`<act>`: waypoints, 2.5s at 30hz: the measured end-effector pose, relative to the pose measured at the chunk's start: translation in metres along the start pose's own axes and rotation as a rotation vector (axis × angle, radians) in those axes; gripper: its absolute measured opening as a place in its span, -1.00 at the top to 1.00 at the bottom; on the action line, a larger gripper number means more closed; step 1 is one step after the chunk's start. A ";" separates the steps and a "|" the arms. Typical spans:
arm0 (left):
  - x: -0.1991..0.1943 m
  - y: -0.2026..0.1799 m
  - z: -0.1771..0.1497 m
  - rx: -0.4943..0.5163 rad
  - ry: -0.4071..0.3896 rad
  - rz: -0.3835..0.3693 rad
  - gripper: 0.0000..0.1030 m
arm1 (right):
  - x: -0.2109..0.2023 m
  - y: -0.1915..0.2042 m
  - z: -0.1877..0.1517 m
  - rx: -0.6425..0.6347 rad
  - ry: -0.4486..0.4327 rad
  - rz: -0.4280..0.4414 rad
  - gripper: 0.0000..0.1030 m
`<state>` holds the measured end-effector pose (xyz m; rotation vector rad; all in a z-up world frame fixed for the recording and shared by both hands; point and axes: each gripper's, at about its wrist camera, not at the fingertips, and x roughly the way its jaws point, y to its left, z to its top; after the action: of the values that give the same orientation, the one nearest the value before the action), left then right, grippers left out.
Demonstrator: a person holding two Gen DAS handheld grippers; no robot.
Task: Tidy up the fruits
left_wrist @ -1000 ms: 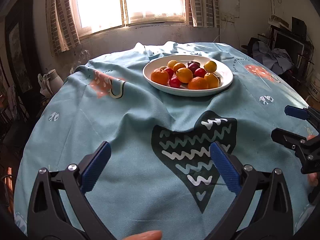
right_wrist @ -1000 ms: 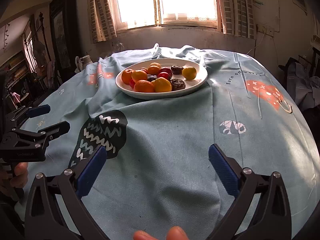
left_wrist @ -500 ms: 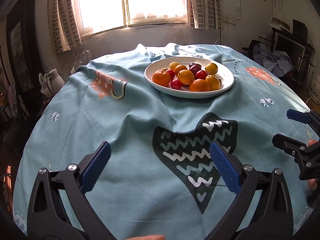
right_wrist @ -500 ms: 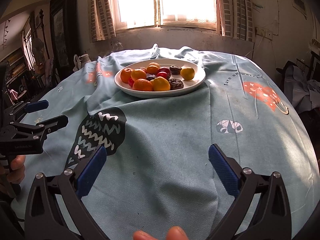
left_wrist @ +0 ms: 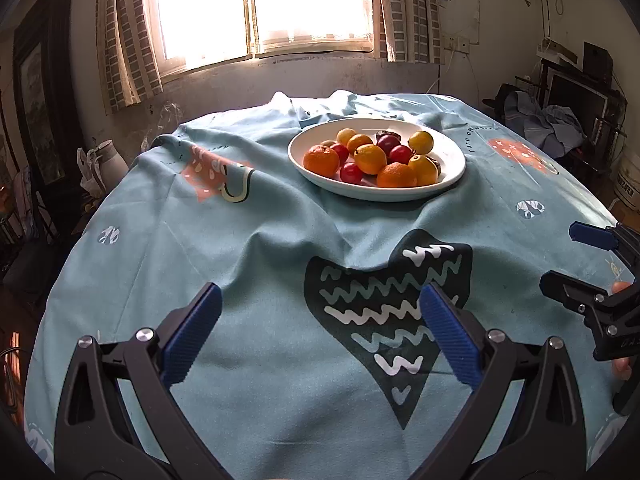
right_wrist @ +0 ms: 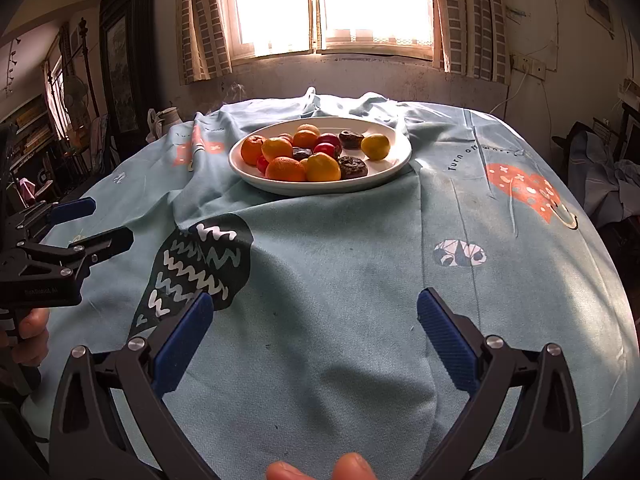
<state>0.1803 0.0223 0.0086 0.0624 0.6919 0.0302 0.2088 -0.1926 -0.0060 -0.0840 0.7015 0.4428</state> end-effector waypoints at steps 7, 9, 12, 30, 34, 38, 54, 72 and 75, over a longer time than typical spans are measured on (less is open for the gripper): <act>0.001 0.002 0.000 -0.013 0.001 -0.002 -0.96 | 0.003 0.002 -0.001 -0.002 0.004 0.002 -0.97; 0.001 0.002 0.000 -0.015 0.001 -0.005 -0.96 | 0.003 0.002 -0.001 -0.003 0.004 0.003 -0.97; 0.001 0.002 0.000 -0.015 0.001 -0.006 -0.96 | 0.003 0.002 -0.001 -0.003 0.004 0.003 -0.97; 0.002 0.002 -0.002 -0.015 0.005 -0.002 -0.96 | 0.003 0.002 -0.002 -0.004 0.005 0.001 -0.97; 0.002 0.002 -0.002 -0.015 0.004 -0.003 -0.96 | 0.003 0.002 -0.002 -0.003 0.006 0.002 -0.97; 0.002 0.002 -0.001 -0.015 0.004 -0.003 -0.96 | 0.003 0.002 -0.001 -0.004 0.005 0.002 -0.97; 0.002 0.002 -0.001 -0.014 0.005 -0.002 -0.96 | 0.004 0.003 -0.002 -0.005 0.005 0.002 -0.97; 0.004 0.003 -0.003 -0.014 0.009 -0.001 -0.96 | 0.005 0.003 -0.003 -0.005 0.005 0.003 -0.97; 0.004 0.003 -0.003 -0.014 0.008 -0.001 -0.96 | 0.004 0.003 -0.003 -0.006 0.005 0.003 -0.97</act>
<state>0.1817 0.0257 0.0035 0.0483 0.6996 0.0345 0.2089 -0.1890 -0.0107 -0.0895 0.7050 0.4475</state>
